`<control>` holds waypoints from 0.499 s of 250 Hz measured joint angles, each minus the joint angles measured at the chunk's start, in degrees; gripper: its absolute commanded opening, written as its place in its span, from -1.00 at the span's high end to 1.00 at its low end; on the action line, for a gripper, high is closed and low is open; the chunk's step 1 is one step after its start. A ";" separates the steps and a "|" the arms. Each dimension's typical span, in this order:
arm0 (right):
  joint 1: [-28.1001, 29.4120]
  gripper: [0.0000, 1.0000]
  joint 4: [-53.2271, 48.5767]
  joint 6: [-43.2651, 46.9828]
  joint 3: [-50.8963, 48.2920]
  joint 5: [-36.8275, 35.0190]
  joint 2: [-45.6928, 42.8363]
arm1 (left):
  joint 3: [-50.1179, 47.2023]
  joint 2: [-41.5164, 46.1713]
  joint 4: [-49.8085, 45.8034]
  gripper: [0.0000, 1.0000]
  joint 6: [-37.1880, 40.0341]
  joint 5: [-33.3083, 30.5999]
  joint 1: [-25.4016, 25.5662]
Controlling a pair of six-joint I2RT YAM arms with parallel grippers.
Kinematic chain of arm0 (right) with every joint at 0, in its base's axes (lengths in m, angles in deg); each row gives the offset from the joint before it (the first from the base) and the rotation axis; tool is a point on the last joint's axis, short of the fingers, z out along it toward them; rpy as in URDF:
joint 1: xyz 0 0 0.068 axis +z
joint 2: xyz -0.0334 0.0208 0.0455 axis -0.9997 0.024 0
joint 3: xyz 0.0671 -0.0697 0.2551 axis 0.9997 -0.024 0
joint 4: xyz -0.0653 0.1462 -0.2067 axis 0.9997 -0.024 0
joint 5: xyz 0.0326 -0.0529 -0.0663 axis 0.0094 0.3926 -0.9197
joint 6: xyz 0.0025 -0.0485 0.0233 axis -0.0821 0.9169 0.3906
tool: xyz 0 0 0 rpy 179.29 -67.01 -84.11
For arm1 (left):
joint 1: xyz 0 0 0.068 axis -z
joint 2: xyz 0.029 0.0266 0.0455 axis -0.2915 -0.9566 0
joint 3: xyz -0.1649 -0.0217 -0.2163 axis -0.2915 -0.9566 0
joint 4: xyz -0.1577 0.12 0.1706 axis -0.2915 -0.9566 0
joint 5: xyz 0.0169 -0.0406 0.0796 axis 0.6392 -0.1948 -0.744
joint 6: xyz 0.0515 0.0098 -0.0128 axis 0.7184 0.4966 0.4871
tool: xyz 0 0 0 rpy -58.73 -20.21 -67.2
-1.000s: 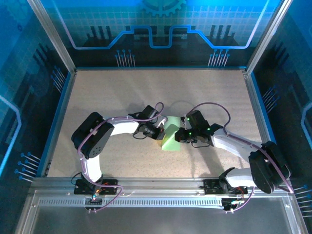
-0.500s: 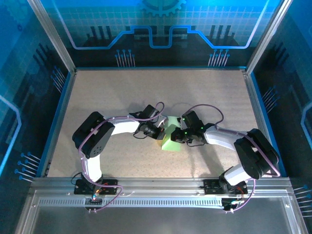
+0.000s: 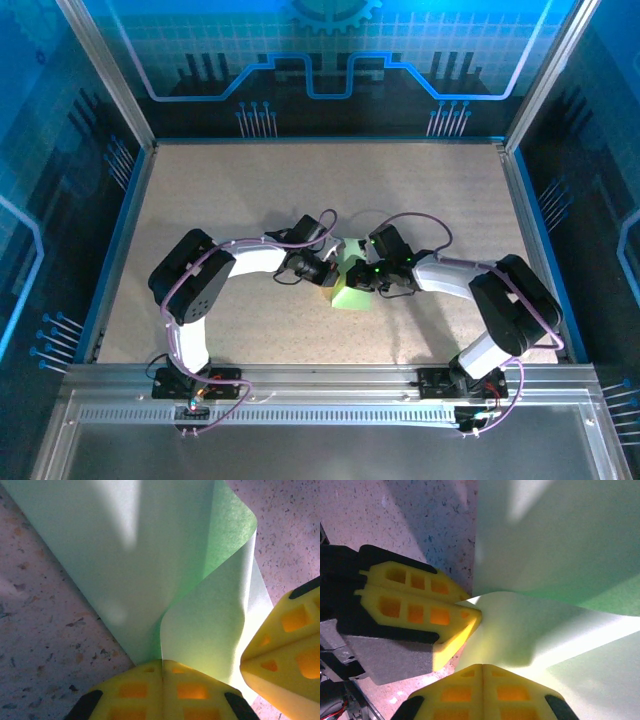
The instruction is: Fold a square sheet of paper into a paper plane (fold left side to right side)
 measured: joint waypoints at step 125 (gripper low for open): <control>0.00 1.00 -0.55 0.61 0.00 -0.52 1.25 | 0.04 -0.07 -0.04 0.97 0.00 0.02 0.00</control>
